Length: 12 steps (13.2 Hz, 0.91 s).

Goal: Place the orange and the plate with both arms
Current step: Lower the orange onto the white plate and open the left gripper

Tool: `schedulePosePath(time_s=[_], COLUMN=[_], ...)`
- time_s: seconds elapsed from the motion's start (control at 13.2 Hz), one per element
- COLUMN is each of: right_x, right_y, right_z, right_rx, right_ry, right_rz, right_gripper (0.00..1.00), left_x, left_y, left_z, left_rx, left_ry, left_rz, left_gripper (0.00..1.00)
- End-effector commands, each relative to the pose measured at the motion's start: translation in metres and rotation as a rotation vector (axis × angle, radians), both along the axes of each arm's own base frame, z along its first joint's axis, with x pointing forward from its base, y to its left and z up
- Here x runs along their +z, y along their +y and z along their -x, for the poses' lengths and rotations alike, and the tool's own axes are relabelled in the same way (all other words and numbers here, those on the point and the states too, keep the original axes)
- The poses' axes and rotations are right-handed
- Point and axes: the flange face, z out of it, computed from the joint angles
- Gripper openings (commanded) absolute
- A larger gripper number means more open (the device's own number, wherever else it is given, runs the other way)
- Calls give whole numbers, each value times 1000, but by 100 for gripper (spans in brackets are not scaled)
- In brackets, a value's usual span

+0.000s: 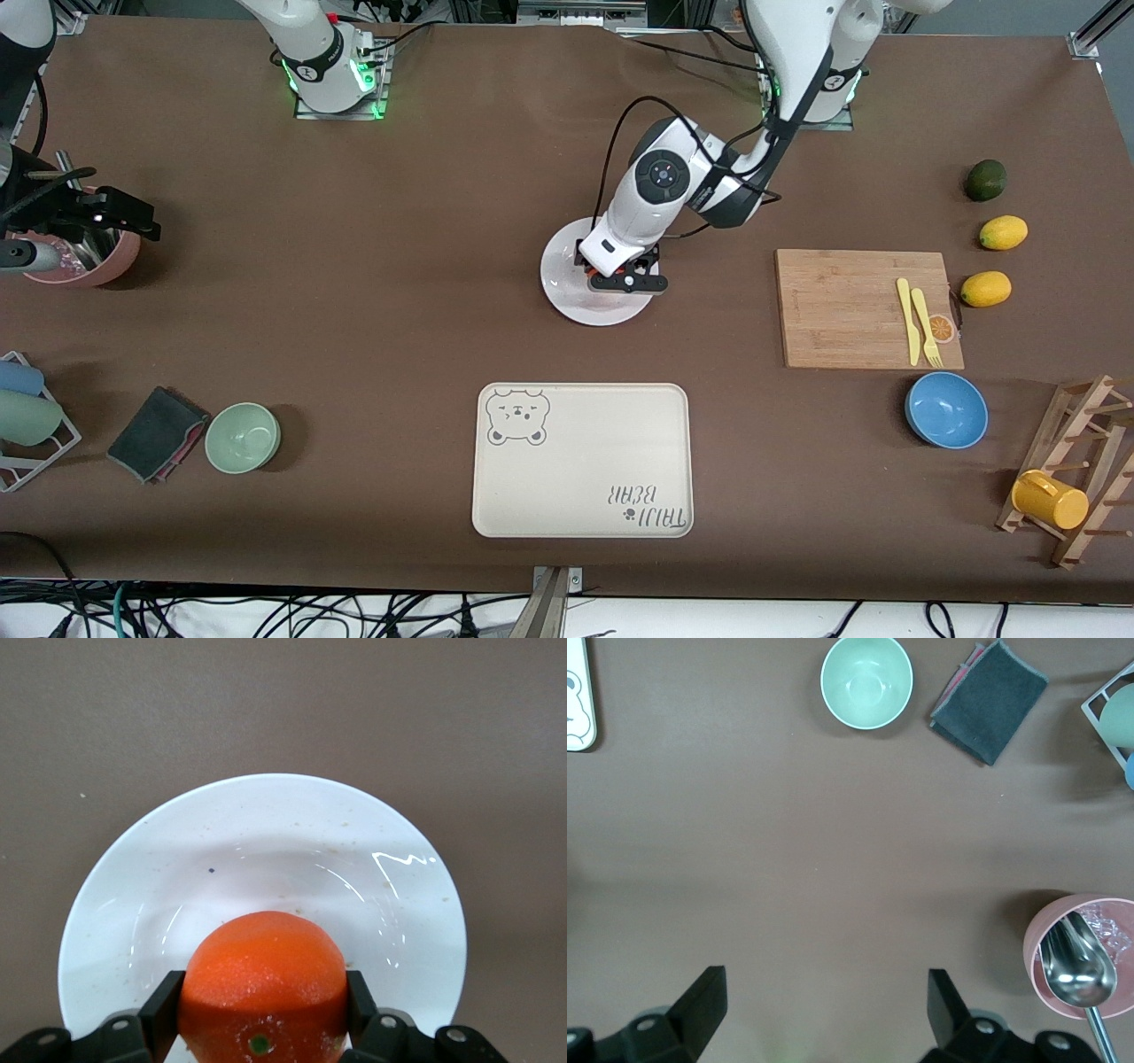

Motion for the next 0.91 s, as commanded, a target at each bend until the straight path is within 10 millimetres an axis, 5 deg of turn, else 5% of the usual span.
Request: schedulePosePath(time_s=[0.0, 0.08, 0.23, 0.46, 0.61, 0.83], right_x=[5, 5, 5, 5, 5, 5], right_y=[-2, -2, -1, -1, -1, -2], right_z=[5, 5, 5, 5, 5, 5], right_rx=[2, 2, 4, 4, 4, 1], right_ry=[-2, -2, -2, -2, -2, -2], right_rz=[-17, -17, -17, -17, -17, -16], right_gripper=[100, 100, 100, 100, 100, 100], left_x=[-1, -9, -17, -18, -15, 19], left_y=[-3, -6, -10, -15, -14, 3], left_z=[-7, -2, 4, 8, 7, -10], left_rx=[16, 6, -4, -12, -5, 30], left_ry=[-1, 6, 17, 16, 14, -3], left_rz=[-1, -9, -17, -17, -16, -2], left_gripper=[0, 4, 46, 69, 100, 100])
